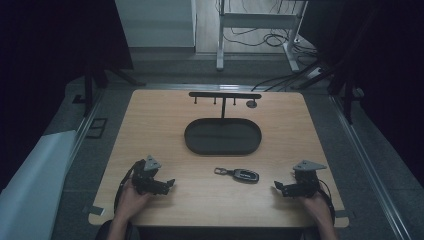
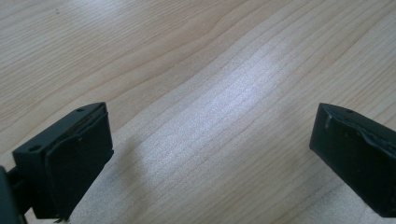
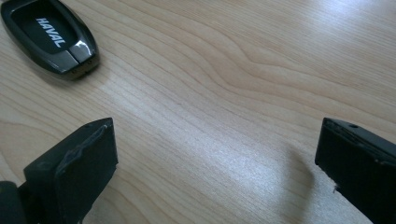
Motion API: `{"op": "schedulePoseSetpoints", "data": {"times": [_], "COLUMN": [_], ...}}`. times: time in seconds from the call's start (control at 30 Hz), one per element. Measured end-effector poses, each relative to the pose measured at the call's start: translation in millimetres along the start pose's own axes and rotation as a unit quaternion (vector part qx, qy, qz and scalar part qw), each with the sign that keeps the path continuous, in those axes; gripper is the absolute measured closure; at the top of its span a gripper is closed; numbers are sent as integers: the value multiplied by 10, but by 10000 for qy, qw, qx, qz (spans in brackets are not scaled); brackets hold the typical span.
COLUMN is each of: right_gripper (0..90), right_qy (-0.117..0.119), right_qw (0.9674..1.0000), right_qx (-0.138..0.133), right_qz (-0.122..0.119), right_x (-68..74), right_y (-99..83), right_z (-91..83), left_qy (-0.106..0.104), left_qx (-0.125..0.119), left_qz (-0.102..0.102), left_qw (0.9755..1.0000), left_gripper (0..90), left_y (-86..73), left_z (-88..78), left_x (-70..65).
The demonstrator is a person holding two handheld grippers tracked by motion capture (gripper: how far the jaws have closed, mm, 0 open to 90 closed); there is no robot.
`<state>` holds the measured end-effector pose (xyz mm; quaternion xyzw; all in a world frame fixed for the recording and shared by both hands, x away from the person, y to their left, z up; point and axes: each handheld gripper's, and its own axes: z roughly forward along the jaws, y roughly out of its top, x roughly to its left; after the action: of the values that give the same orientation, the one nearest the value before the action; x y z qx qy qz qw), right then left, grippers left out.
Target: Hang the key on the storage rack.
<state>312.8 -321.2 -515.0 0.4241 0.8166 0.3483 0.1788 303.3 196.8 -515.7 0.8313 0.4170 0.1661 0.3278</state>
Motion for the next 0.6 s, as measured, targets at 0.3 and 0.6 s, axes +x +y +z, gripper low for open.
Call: {"op": "schedulePoseSetpoints", "data": {"times": [0.3, 0.6], "right_gripper": [0, 0], "right_qy": [50, 34], "right_qw": [10000, 9999], "right_qx": [23, 77], "right_qz": [-59, -110], "right_x": [21, 64], "right_y": [19, 36], "right_z": [-9, -31], "left_qy": [24, -10], "left_qx": [-50, -22], "left_qz": [-68, -74], "left_qw": [10000, 10000], "left_gripper": [0, 0], "left_y": [0, 2], "left_z": [-2, 17], "left_x": [23, 38]}}
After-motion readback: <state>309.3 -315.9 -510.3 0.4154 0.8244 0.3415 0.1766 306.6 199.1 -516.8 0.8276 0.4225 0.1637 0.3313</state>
